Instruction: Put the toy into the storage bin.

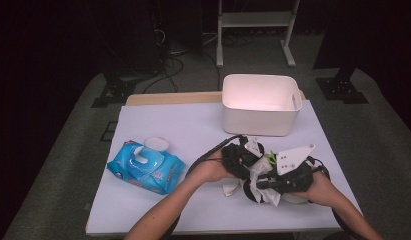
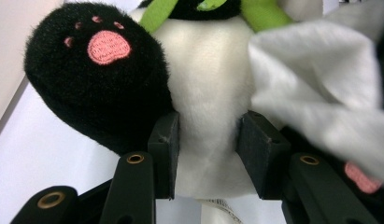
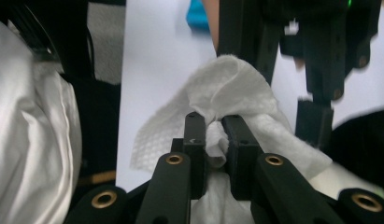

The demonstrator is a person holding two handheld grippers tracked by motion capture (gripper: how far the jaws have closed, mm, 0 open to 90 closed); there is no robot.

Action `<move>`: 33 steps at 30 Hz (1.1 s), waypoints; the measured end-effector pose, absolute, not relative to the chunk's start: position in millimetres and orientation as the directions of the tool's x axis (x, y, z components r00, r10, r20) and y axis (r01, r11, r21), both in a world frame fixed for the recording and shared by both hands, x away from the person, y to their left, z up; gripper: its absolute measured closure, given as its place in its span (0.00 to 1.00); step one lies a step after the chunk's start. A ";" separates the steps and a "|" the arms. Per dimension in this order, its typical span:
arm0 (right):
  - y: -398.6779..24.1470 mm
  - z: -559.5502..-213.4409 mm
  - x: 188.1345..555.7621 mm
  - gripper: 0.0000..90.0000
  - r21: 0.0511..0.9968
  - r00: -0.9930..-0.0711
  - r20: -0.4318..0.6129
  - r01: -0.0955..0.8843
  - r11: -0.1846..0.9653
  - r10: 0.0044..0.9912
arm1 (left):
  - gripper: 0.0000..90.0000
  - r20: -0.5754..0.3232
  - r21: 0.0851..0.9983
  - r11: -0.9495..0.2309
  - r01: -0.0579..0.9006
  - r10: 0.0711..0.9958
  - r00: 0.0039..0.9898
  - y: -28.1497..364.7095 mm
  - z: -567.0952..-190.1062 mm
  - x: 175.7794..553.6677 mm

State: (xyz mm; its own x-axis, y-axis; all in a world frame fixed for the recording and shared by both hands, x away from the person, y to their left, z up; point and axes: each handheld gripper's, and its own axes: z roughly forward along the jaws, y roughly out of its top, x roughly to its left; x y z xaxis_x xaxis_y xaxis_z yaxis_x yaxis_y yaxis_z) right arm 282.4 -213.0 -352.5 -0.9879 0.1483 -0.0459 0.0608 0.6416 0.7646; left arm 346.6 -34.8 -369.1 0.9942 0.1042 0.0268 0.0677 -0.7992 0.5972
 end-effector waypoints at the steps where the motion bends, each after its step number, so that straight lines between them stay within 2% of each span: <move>1: -213.0 -352.5 282.4 0.89 0.765 -0.988 -0.046 0.061 0.642 0.148 | 0.65 0.027 0.597 -0.799 0.068 0.104 0.994 -34.8 -369.1 346.6; 9: -212.1 -356.9 284.1 0.90 0.736 -0.989 -0.042 0.066 0.674 0.143 | 0.65 0.021 0.608 -0.791 0.069 0.103 0.994 -32.1 -370.6 345.9; 13: -224.2 -362.1 285.8 0.90 0.711 -0.982 -0.051 0.093 0.697 0.182 | 0.65 0.022 0.601 -0.796 0.068 0.102 0.995 -32.5 -370.0 345.7; 17: -222.6 -362.0 287.5 0.90 0.725 -0.981 -0.042 0.100 0.682 0.189 | 0.65 0.020 0.602 -0.796 0.070 0.102 0.995 -32.5 -370.2 345.6; 33: -230.1 -352.9 294.0 0.90 0.679 -0.958 -0.138 0.093 0.728 0.251 | 0.65 0.026 0.602 -0.796 0.059 0.093 0.995 -32.0 -370.6 343.4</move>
